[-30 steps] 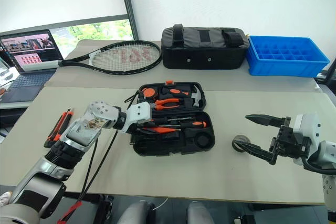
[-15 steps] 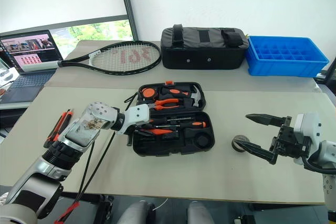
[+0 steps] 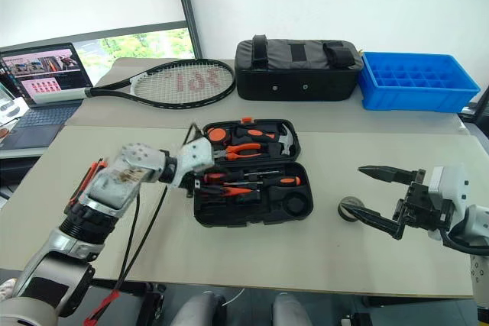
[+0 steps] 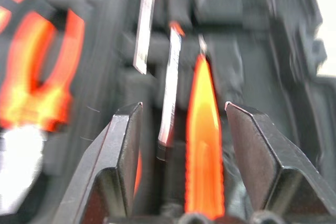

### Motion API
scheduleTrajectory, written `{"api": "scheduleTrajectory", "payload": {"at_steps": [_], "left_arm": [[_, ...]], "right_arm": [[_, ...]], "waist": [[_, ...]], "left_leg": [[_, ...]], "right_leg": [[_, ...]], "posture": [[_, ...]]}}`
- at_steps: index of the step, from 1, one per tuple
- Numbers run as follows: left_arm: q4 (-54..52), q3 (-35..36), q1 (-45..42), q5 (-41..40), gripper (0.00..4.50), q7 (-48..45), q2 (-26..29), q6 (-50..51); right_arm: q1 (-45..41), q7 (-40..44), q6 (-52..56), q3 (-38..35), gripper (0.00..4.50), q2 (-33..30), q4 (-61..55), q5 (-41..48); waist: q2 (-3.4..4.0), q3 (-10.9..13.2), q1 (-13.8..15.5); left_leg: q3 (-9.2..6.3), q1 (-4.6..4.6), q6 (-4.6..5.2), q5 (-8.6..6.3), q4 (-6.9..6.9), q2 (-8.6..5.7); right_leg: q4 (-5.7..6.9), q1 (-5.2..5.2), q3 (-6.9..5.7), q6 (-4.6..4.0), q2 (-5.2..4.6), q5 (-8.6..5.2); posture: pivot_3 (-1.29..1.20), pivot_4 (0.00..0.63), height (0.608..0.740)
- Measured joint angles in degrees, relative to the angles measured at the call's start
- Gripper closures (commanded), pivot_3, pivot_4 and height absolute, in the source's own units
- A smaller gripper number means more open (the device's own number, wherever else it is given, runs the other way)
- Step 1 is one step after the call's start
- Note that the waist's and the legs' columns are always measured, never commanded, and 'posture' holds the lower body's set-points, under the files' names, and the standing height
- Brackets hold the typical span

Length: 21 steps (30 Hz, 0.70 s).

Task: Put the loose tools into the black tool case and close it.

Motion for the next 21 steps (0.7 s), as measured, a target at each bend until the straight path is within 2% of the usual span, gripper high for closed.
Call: {"api": "scheduleTrajectory", "payload": {"at_steps": [4,5,8,13,21], "left_arm": [[-0.16,3.90,0.10,-4.88,2.78,-1.12,-1.56,-1.70],[-0.08,4.14,0.37,-5.74,3.26,-1.39,-2.16,-2.70],[1.93,3.88,2.67,-5.84,4.33,-2.48,-3.14,-7.54],[8.78,2.37,6.24,-5.55,4.42,-3.34,-6.10,-13.83],[17.15,0.03,7.31,-2.16,4.42,-4.95,-6.82,-22.46]], "right_arm": [[0.14,0.03,-0.41,-0.05,0.00,0.01,0.38,-0.04],[0.13,0.02,-0.52,-0.05,0.00,0.03,0.49,-0.05],[0.09,0.02,-1.06,-0.04,0.00,0.12,0.76,-0.07],[0.10,0.07,-1.54,-0.04,0.00,0.12,1.10,-0.07],[0.52,-0.09,-1.59,-0.11,0.00,0.12,1.03,-0.06]], "waist": [[0.01,-0.01,0.10],[0.01,0.00,0.13],[0.04,-0.03,-0.01],[0.04,-0.02,0.08],[0.08,-0.05,0.08]], "left_leg": [[0.00,0.01,0.00,0.00,0.02,-0.02],[0.00,0.01,0.00,0.00,0.02,-0.02],[0.02,0.06,0.00,0.00,0.01,-0.01],[0.01,0.04,0.00,0.00,0.05,-0.02],[0.01,0.05,0.00,0.00,0.05,-0.03]], "right_leg": [[0.00,0.01,0.00,-0.01,-0.01,0.01],[0.00,0.02,0.00,-0.02,-0.01,0.01],[0.01,0.03,0.02,-0.03,-0.01,0.02],[0.04,0.03,0.01,-0.03,-0.01,0.02],[0.04,0.04,0.01,-0.03,-0.01,0.02]], "posture": [[0.00,0.150,0.707],[0.00,0.150,0.707],[0.00,0.150,0.707],[0.00,0.150,0.707],[0.00,0.150,0.707]]}}
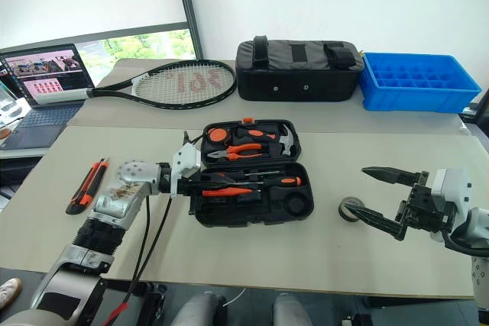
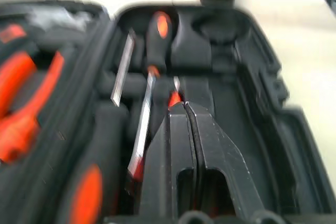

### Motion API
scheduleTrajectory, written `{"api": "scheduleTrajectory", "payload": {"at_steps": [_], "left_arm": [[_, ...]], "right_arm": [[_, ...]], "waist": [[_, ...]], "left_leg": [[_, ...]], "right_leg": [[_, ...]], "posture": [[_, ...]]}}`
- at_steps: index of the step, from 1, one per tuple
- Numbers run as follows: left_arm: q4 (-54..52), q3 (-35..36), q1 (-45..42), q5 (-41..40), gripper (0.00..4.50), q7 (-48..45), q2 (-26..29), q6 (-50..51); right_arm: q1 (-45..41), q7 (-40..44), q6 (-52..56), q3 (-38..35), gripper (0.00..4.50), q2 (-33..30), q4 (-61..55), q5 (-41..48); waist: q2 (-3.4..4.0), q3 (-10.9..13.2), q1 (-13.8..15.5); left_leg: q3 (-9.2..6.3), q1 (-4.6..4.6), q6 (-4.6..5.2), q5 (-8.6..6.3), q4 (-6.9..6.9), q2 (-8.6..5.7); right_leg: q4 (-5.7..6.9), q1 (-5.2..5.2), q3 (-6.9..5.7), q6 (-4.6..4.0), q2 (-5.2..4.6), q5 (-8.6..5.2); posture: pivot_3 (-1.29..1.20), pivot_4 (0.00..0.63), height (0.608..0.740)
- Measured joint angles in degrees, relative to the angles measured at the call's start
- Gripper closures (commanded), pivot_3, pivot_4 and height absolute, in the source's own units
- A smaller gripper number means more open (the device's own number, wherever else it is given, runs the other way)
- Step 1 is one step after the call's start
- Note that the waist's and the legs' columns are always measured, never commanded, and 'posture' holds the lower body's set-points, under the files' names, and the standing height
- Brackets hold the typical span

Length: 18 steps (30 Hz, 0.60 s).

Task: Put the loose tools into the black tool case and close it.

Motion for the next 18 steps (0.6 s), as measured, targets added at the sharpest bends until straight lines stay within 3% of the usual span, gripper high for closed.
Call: {"api": "scheduleTrajectory", "payload": {"at_steps": [9,18], "left_arm": [[4.82,-0.73,-1.02,3.08,4.42,-0.47,-0.44,-5.89],[6.31,0.03,-1.28,2.98,4.42,-0.38,-1.78,-3.38]], "right_arm": [[0.53,0.06,0.00,-0.17,0.00,-0.01,-0.03,0.00],[1.18,0.12,0.00,-0.19,0.00,-0.17,-0.02,0.00]], "waist": [[0.20,-0.13,0.03],[0.41,-0.29,0.03]], "left_leg": [[0.01,0.06,0.00,0.00,0.03,-0.02],[0.00,0.11,0.00,0.00,0.18,-0.03]], "right_leg": [[0.06,0.07,0.01,0.02,-0.01,-0.01],[0.19,0.16,0.03,0.35,0.00,-0.20]], "posture": [[0.00,0.150,0.707],[0.00,0.150,0.707]]}}
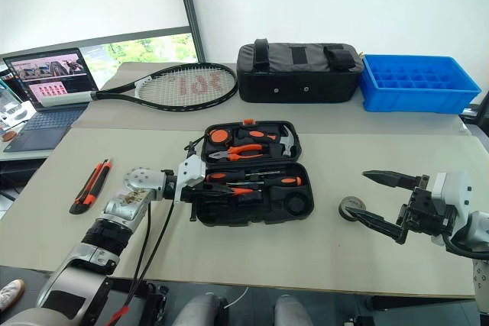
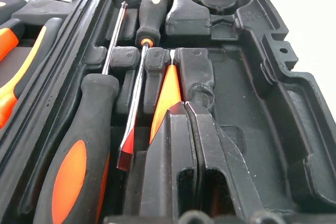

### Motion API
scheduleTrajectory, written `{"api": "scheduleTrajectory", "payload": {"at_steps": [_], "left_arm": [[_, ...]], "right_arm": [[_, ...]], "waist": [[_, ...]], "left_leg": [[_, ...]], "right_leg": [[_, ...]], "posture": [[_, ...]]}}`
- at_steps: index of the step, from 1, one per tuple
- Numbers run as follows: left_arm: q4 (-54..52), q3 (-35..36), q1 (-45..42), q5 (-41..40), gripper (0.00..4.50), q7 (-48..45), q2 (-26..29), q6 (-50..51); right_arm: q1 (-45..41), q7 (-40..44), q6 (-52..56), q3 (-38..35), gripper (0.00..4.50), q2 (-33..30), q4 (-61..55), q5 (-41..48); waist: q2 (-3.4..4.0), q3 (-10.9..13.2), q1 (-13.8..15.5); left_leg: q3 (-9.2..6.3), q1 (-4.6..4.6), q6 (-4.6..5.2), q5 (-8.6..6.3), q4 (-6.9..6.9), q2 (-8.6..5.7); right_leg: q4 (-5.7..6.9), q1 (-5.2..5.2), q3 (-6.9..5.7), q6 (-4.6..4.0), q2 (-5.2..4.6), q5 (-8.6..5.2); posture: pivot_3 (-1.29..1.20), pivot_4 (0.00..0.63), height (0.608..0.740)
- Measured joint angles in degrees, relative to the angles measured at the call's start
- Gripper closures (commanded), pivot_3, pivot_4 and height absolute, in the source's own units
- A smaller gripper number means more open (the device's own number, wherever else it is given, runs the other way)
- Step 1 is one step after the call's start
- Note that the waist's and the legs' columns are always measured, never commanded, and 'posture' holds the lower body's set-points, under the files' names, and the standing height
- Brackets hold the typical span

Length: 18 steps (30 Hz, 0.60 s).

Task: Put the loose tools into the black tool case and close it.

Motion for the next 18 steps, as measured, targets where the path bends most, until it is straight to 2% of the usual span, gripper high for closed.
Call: {"api": "scheduleTrajectory", "payload": {"at_steps": [9,13,18], "left_arm": [[-1.98,-0.60,1.11,0.40,4.42,0.52,0.95,6.67],[-2.53,-1.01,1.54,1.15,4.42,0.97,1.21,6.72],[-2.65,-1.22,2.42,2.38,4.42,1.72,1.44,2.66]], "right_arm": [[-1.78,0.73,0.00,0.14,0.00,-0.29,0.33,-0.03],[-2.01,1.04,0.00,0.25,0.00,-0.29,0.68,-0.04],[-2.89,1.08,0.00,0.85,0.00,-0.30,0.87,-0.08]], "waist": [[0.11,-0.09,-0.51],[0.11,-0.09,-0.78],[0.11,-0.09,-1.02]], "left_leg": [[0.01,0.22,0.00,0.00,-0.09,0.03],[0.02,0.66,-0.01,-0.01,-0.19,0.02],[0.02,0.73,-0.01,-0.01,-0.19,0.02]], "right_leg": [[-0.01,0.41,0.03,0.04,0.03,-0.04],[-0.09,0.84,0.03,0.05,0.00,-0.12],[-0.08,0.91,0.05,0.06,-0.03,-0.13]], "posture": [[0.00,0.150,0.707],[0.00,0.150,0.707],[0.00,0.150,0.707]]}}
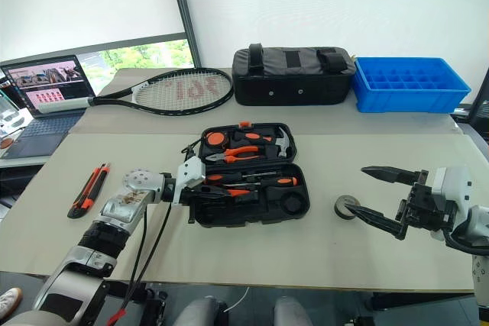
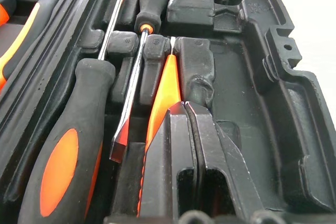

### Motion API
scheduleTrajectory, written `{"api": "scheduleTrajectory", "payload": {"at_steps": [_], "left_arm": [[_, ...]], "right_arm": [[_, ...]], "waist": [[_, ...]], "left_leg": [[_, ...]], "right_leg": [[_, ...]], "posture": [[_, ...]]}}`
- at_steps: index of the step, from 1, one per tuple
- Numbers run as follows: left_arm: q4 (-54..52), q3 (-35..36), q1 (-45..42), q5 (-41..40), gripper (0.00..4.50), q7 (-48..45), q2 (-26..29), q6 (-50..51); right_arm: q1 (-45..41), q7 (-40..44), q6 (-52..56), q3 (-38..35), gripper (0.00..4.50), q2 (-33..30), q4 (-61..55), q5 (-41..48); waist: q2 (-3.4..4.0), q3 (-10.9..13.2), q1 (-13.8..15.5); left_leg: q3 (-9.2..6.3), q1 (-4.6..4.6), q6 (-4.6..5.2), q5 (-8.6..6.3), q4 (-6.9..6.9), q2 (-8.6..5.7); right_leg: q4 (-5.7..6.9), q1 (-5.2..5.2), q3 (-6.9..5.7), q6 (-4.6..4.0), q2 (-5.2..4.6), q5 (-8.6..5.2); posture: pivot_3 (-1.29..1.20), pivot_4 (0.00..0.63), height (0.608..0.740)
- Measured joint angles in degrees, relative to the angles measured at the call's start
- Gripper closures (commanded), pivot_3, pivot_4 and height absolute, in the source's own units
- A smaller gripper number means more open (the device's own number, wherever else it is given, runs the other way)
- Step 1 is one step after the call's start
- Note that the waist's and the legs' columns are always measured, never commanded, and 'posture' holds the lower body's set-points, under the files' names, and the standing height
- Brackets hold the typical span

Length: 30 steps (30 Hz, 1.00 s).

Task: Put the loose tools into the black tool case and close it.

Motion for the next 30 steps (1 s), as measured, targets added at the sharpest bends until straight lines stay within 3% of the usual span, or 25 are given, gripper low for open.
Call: {"api": "scheduleTrajectory", "payload": {"at_steps": [6,12,16,20,23,24,25,30], "left_arm": [[-1.81,1.60,1.48,-0.90,4.42,0.84,-0.14,-0.24],[-14.45,7.47,8.11,-10.49,4.42,3.09,-0.18,9.24],[-24.07,17.69,8.71,-16.34,3.40,12.12,1.17,16.15],[-25.94,28.94,9.92,-19.32,1.86,23.67,2.09,19.70],[-23.46,35.12,13.79,-17.10,0.81,30.45,6.37,19.74],[-21.99,36.77,15.77,-15.42,0.27,32.64,7.72,19.69],[-21.24,37.46,16.59,-14.80,0.08,33.59,8.08,19.69],[-20.02,40.08,21.26,-11.72,0.08,41.49,8.27,20.51]], "right_arm": [[-0.91,0.02,0.00,1.13,0.00,0.00,0.40,-0.04],[-3.22,0.31,1.39,2.00,0.00,0.01,0.50,1.17],[-5.81,0.90,2.09,4.13,0.00,0.29,0.39,2.31],[-9.85,1.55,2.45,7.10,0.00,2.11,1.58,2.44],[-12.60,2.38,3.06,8.46,0.00,3.14,2.82,3.45],[-13.18,2.81,3.15,8.66,0.00,3.26,3.29,3.88],[-13.39,3.01,3.21,8.71,0.00,3.30,3.60,4.03],[-16.60,4.96,4.16,10.88,0.00,3.82,4.99,4.61]], "waist": [[0.00,0.00,-0.30],[-0.33,0.34,-0.59],[-0.58,0.50,-0.54],[-0.70,0.59,-0.76],[-0.71,0.61,-0.77],[-0.69,0.60,-0.66],[-0.66,0.59,-0.57],[-0.96,0.75,0.68]], "left_leg": [[0.01,-0.02,0.00,0.00,0.00,0.01],[-0.07,-0.37,0.00,0.00,0.01,0.08],[-0.19,-0.42,0.00,0.00,-0.06,0.15],[-0.23,-0.26,0.00,-0.01,-0.13,0.12],[-0.35,0.02,0.01,-0.02,-0.24,0.14],[-0.44,0.01,0.01,-0.02,-0.27,0.12],[-0.46,0.02,0.01,-0.02,-0.27,0.12],[-0.55,-0.02,0.00,-0.03,-0.28,0.06]], "right_leg": [[0.00,-0.01,0.01,0.00,-0.01,0.00],[-0.01,-0.30,-0.05,0.00,0.00,0.01],[-0.13,-0.30,-0.15,-0.01,-0.03,0.01],[-0.21,-0.31,-0.09,0.00,-0.16,0.01],[-0.22,-0.33,-0.09,-0.18,-0.16,0.11],[-0.22,-0.33,-0.12,-0.33,-0.20,0.20],[-0.22,-0.33,-0.13,-0.34,-0.22,0.20],[-0.26,-0.34,-0.34,-0.32,-0.72,0.20]], "posture": [[0.00,0.150,0.707],[0.00,0.150,0.707],[0.00,0.150,0.707],[0.00,0.150,0.707],[0.00,0.150,0.707],[0.00,0.150,0.707],[0.00,0.150,0.707],[0.00,0.150,0.707]]}}
